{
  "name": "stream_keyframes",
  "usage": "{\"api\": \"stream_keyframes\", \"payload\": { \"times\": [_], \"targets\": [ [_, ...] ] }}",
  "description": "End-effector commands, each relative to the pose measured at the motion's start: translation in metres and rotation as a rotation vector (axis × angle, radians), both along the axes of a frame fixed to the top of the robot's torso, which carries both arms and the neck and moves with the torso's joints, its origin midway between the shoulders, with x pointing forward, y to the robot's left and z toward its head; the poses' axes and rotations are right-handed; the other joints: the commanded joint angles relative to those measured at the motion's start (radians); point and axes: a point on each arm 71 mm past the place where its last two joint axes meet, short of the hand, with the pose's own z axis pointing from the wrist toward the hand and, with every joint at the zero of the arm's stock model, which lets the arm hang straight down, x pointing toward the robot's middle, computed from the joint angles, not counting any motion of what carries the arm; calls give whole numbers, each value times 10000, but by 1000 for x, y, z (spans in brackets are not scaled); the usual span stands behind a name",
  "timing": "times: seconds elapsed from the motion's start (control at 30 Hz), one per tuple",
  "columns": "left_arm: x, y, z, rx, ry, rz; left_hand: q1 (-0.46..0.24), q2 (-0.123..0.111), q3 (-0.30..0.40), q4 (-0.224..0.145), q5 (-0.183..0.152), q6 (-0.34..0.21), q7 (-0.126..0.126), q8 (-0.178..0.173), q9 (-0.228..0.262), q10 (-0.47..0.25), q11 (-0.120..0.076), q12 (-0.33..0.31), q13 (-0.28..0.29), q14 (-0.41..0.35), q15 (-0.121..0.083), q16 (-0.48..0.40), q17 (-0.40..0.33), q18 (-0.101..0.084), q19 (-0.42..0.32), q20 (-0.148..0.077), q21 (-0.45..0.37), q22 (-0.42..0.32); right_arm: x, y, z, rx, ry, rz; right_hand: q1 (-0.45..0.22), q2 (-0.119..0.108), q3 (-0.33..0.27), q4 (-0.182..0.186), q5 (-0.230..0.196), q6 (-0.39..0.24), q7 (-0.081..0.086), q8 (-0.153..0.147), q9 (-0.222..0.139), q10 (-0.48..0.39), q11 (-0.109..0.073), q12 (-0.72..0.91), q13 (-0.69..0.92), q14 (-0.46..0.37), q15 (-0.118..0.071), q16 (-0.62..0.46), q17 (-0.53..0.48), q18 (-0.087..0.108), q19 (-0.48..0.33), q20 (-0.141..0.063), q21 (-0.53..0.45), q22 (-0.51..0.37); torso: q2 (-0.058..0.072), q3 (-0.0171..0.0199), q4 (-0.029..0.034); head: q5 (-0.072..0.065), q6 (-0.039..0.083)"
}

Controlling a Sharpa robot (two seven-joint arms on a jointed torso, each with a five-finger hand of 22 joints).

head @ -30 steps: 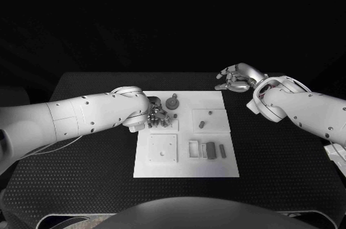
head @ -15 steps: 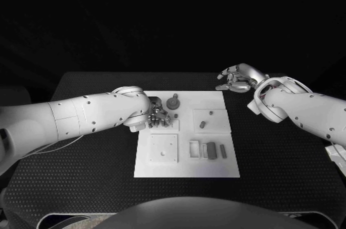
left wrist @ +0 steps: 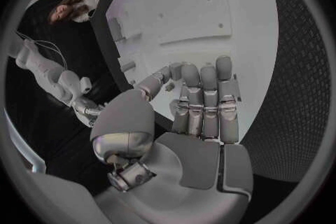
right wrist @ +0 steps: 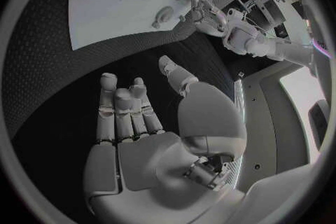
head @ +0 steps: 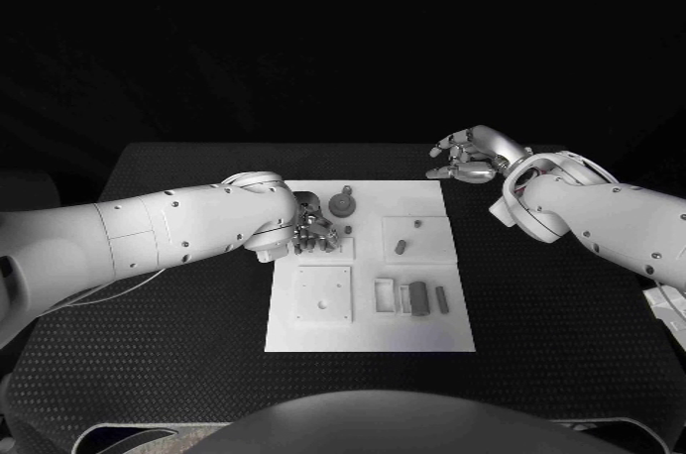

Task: Assemble the parts on the task board

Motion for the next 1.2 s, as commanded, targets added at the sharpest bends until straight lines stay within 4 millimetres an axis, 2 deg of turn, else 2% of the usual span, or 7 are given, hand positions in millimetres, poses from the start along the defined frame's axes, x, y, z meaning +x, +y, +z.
{"api": "stream_keyframes", "payload": {
  "times": [0.03, 1.2],
  "targets": [
    [-1, -1, -2, -9, 31, -88, 646, 718, 905, -852, -25, -78, -22, -61, -10, -19, -65, 61, 8, -74, -12, 37, -15, 109, -74, -14, 57, 225, 0, 1, 0, -14, 50, 127, -76, -1, 12, 57, -2, -12, 81, 61, -11, -70, 15, 68, -19, 11, -72, 67, -17, 131, -42, 5, -45, 143, -1, -1, 2, -5, 0],
    [-1, -3, -1, -250, -221, 36, 694, 716, 931, -861, -44, -85, -19, -76, -18, -29, -63, 68, 17, -75, -15, 40, -20, 113, -76, -16, 63, 225, 0, 1, -1, -22, 70, 128, -71, -4, 12, 57, -2, -19, 81, 66, -17, -75, 16, 82, -35, 7, -71, 74, -26, 131, -44, 4, -45, 144, 0, -4, 1, -12, 0]
  ]
}}
